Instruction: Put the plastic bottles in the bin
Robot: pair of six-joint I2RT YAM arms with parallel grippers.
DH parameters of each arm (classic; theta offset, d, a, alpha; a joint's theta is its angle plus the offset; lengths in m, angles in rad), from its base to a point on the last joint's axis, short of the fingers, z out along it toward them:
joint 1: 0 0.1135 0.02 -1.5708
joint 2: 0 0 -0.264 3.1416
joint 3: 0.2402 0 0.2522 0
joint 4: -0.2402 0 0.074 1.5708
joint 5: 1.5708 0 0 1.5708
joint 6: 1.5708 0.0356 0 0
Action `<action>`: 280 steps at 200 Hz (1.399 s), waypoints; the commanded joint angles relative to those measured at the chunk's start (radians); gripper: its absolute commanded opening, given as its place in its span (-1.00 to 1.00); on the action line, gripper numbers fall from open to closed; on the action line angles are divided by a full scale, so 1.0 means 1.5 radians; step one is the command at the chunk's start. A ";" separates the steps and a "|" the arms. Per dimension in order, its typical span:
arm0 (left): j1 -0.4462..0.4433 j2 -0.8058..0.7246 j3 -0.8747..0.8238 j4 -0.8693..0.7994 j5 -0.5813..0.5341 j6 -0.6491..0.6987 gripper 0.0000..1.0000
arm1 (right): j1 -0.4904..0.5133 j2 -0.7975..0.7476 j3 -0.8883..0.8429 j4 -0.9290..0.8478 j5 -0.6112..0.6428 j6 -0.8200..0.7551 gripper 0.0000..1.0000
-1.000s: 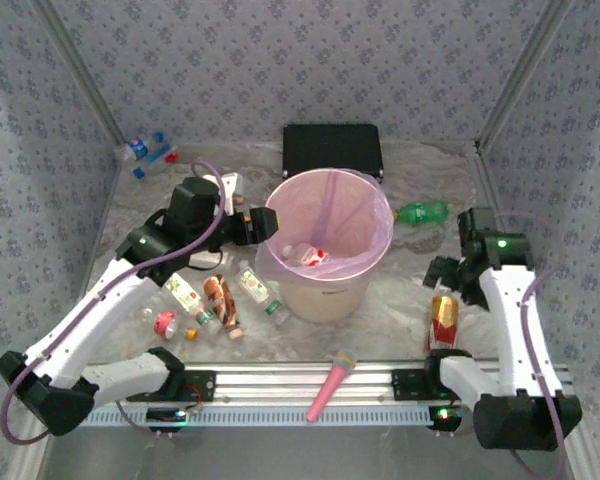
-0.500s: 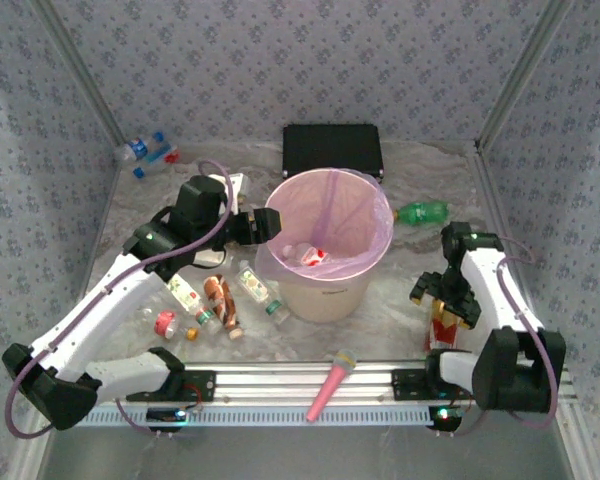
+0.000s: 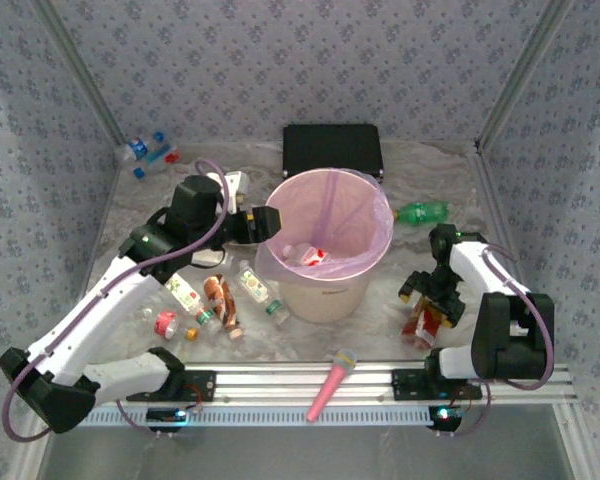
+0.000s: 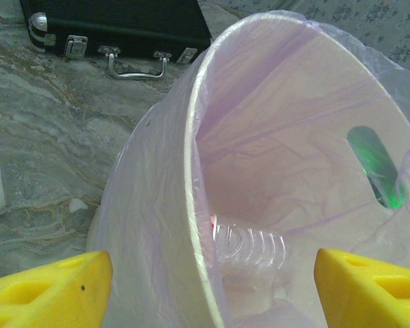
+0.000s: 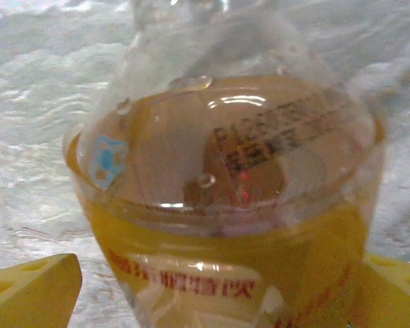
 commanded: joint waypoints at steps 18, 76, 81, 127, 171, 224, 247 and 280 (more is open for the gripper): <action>-0.004 -0.016 -0.006 0.020 0.010 0.001 0.55 | 0.027 -0.004 -0.028 0.045 -0.012 0.046 0.86; -0.004 -0.015 -0.018 0.022 0.018 -0.009 0.56 | 0.048 -0.035 -0.067 0.075 0.002 0.058 0.57; -0.005 -0.016 -0.020 0.023 0.020 -0.011 0.56 | 0.048 -0.039 -0.068 0.074 0.004 0.055 0.54; -0.013 -0.003 -0.038 0.044 0.036 -0.022 0.57 | 0.030 -0.077 -0.072 0.080 0.005 0.034 0.25; -0.019 0.002 -0.051 0.042 0.023 -0.030 0.53 | 0.020 -0.098 -0.056 0.082 -0.024 0.025 0.07; -0.024 0.014 -0.051 0.028 0.001 -0.033 0.19 | 0.004 -0.148 -0.005 0.049 -0.060 -0.017 0.02; -0.026 0.018 -0.047 0.023 -0.003 -0.034 0.12 | -0.007 -0.164 0.031 0.024 -0.081 -0.032 0.00; -0.028 0.020 -0.039 0.017 -0.010 -0.030 0.03 | -0.015 -0.190 0.159 -0.059 -0.082 -0.064 -0.03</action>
